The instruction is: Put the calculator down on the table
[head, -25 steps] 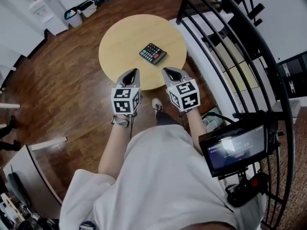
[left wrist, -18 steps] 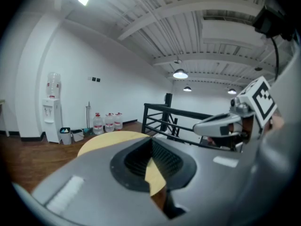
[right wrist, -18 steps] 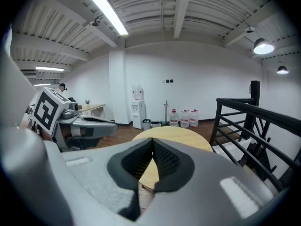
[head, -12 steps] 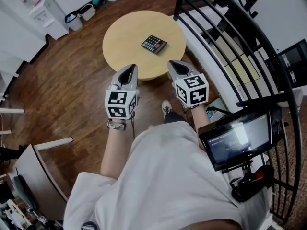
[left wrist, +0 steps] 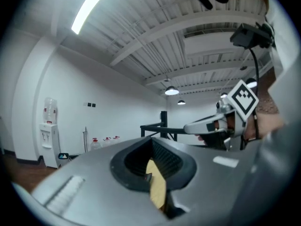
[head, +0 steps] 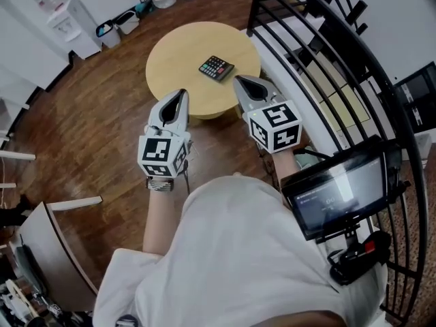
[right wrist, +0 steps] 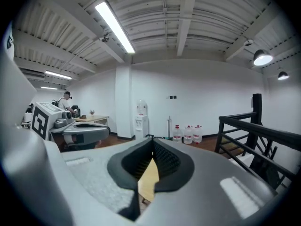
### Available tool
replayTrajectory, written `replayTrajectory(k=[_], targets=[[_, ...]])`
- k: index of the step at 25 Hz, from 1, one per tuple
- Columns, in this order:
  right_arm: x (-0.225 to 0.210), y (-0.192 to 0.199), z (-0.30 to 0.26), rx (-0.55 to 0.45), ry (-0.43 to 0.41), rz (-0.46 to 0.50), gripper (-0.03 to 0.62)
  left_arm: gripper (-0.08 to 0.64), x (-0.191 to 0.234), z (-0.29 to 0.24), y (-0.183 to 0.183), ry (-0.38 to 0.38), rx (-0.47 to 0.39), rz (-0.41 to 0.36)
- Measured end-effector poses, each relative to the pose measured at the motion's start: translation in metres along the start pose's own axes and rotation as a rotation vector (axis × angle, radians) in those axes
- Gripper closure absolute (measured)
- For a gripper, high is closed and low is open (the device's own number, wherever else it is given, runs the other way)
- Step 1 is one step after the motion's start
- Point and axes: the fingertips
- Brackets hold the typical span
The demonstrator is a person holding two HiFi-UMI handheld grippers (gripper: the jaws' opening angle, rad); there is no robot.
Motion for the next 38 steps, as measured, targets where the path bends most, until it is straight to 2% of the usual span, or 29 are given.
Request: replayTrajectory(k=[4,11,17,25,29,32,35,38], targets=[[-0.003,0.002,0.005,-0.010,-0.002,-0.025,0.591,0.578,-0.003,-0.001,-0.006,-0.016,-0.021,0.007],[0.000,0.006,0.016,-0.006,-0.009,-0.051,0.591,0.578,-0.014,0.005,0.003,-0.016,0.010,0.003],[-0.013,0.011,0.026,0.000,0.036,-0.074,0.591,0.578,-0.015,0.008,0.004,-0.027,0.023,-0.046],[-0.016,0.003,0.027,-0.004,0.078,-0.071,0.591,0.577,-0.006,0.015,-0.001,-0.019,0.029,-0.048],[0.002,-0.002,0.021,0.007,0.091,-0.068,0.591,0.572,0.010,0.023,-0.006,-0.010,0.032,-0.034],[0.017,0.012,0.032,0.042,0.086,-0.073,0.591,0.572,0.012,0.029,0.006,-0.005,0.041,0.001],[0.019,0.031,0.048,0.071,0.078,-0.121,0.591,0.572,0.007,0.025,0.022,0.009,0.063,0.043],[0.015,0.041,0.056,0.076,0.083,-0.170,0.591,0.572,0.008,0.031,0.033,-0.009,0.075,0.055]])
Point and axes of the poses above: the fingertips, and each gripper's own axes: z backward along the fingers, x to its left, y out of its underside, and after that the axes turned 15 degrees about z, right-handed
